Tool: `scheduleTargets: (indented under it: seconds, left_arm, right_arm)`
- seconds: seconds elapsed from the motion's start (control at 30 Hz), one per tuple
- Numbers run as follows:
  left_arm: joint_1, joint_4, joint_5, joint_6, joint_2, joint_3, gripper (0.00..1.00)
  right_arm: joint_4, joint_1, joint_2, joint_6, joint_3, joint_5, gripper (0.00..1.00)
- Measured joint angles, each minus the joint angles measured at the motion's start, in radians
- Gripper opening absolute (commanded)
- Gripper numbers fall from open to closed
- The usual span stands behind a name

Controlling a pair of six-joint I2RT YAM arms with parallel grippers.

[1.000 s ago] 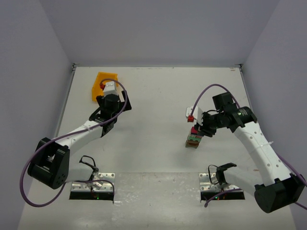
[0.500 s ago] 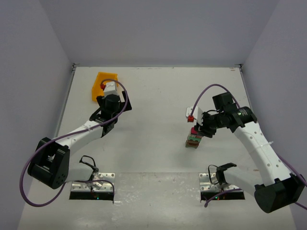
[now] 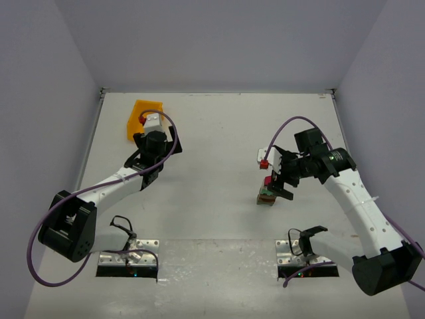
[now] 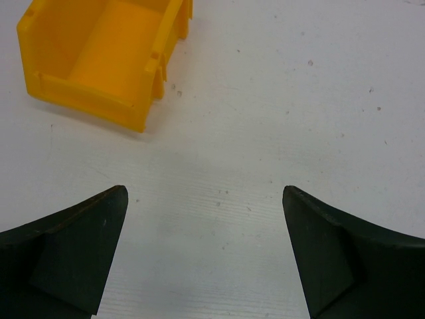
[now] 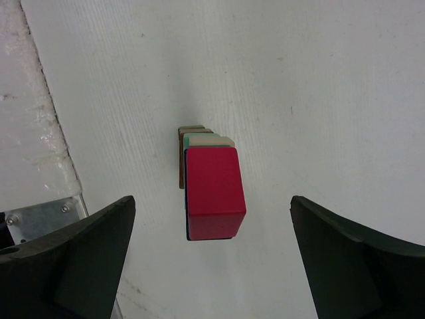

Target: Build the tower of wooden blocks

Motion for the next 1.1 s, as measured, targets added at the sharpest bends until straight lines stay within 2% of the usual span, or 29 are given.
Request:
scheduleTargets:
  seconds: [0.2,0.37,0.5,0.67,0.87,1.0,1.1]
  left_arm:
    - [0.000,0.000,-0.008,-0.001,0.000,0.000,1.00]
    - [-0.001,-0.007,-0.027,-0.024,0.000,0.000,1.00]
    - [-0.007,-0.043,-0.056,-0.077,-0.005,0.012,1.00]
    - [-0.012,-0.098,-0.106,-0.131,-0.007,0.073,1.00]
    - [-0.019,-0.141,-0.171,-0.164,-0.011,0.129,1.00]
    - [-0.019,-0.171,-0.178,-0.179,-0.033,0.132,1.00]
    - [-0.019,-0.176,-0.185,-0.193,-0.065,0.117,1.00]
  right_arm:
    - [0.011,0.000,-0.002,0.024,0.011,-0.019,0.99]
    - [0.084,0.000,-0.002,0.109,0.058,-0.070,0.99]
    - [0.202,0.000,0.017,0.255,0.106,-0.112,0.99]
    - [0.427,0.000,0.101,0.515,0.204,-0.101,0.99]
    - [0.630,0.000,0.224,0.829,0.324,0.083,0.99]
    - [0.716,0.000,0.231,0.977,0.297,0.337,0.99]
    - [0.760,-0.001,0.208,1.082,0.212,0.504,0.99]
